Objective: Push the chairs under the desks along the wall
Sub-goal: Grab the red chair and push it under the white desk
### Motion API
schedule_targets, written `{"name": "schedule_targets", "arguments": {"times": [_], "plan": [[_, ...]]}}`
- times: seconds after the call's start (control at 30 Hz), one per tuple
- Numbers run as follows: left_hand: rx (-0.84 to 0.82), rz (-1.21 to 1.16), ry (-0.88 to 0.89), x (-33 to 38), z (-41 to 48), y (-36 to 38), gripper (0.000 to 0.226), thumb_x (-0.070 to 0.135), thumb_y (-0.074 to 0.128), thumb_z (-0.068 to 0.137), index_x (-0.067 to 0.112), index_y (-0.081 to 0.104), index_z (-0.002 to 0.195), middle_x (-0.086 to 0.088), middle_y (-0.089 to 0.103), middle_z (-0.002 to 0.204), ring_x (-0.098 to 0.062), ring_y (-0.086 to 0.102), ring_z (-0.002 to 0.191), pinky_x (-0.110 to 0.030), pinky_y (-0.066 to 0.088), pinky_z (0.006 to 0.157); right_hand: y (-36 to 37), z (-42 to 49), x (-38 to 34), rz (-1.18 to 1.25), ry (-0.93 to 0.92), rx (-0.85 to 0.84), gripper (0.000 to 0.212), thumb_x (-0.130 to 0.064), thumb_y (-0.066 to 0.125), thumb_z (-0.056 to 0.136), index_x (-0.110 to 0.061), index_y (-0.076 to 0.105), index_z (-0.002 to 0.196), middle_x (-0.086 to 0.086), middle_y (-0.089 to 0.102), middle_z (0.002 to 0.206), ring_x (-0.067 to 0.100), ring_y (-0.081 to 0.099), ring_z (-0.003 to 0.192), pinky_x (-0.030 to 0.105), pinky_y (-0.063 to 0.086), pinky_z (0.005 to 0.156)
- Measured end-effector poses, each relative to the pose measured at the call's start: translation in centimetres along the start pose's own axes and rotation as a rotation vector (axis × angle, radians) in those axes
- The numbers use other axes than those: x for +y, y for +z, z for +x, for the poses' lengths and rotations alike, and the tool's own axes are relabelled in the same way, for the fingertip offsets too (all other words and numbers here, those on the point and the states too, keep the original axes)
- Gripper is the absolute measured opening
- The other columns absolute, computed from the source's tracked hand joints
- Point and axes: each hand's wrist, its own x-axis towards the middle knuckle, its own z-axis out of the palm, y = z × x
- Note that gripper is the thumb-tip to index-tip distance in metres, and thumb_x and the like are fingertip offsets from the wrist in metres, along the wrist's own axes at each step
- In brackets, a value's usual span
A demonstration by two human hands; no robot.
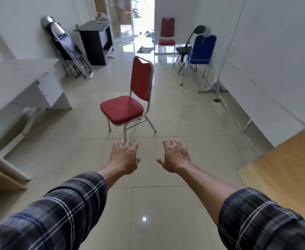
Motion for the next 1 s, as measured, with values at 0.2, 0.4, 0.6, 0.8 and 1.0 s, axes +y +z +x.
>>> {"name": "schedule_targets", "arguments": {"times": [0.2,0.4,0.6,0.8,1.0], "plan": [[-0.013,-0.043,0.052,4.1,11.8,-1.5,0.073,0.062,0.039,0.091,0.024,0.022,0.152,-0.012,0.019,0.16,-0.033,0.015,0.147,-0.051,0.011,0.118,-2.6,9.4,6.5,0.013,0.08,0.017,0.08,-0.06,0.056,0.091,-0.02,0.025,0.153,0.012,0.023,0.163,0.03,0.016,0.151,0.054,0.018,0.119],[0.006,-0.043,0.076,4.6,26.4,-3.5,0.075,0.065,0.036,0.091,0.026,0.019,0.152,-0.01,0.015,0.161,-0.032,0.013,0.147,-0.052,0.009,0.118,-5.9,21.6,10.1,0.03,0.119,0.053,0.079,-0.063,0.05,0.093,-0.02,0.025,0.155,0.013,0.021,0.164,0.029,0.014,0.152,0.055,0.015,0.119],[-0.025,-0.012,0.102,4.0,41.2,-6.5,0.076,0.066,0.034,0.09,0.026,0.018,0.153,-0.011,0.015,0.161,-0.033,0.014,0.147,-0.053,0.01,0.118,-10.0,34.4,12.0,0.063,0.144,0.059,0.078,-0.061,0.05,0.093,-0.019,0.025,0.155,0.013,0.021,0.164,0.029,0.015,0.152,0.054,0.015,0.119],[-0.041,0.007,0.067,3.6,52.2,-7.9,0.077,0.067,0.035,0.091,0.026,0.017,0.153,-0.011,0.013,0.161,-0.033,0.014,0.147,-0.052,0.011,0.118,-12.2,46.4,14.3,0.04,0.108,0.038,0.078,-0.061,0.051,0.093,-0.02,0.026,0.154,0.014,0.022,0.163,0.029,0.015,0.151,0.055,0.015,0.119],[-0.052,-0.017,-0.089,3.4,64.2,-8.2,0.078,0.067,0.035,0.09,0.025,0.016,0.153,-0.012,0.013,0.161,-0.033,0.015,0.147,-0.052,0.011,0.117,-14.3,59.9,18.1,0.021,-0.008,0.014,0.078,-0.062,0.051,0.093,-0.019,0.026,0.153,0.014,0.023,0.162,0.03,0.016,0.151,0.055,0.016,0.119]]}}
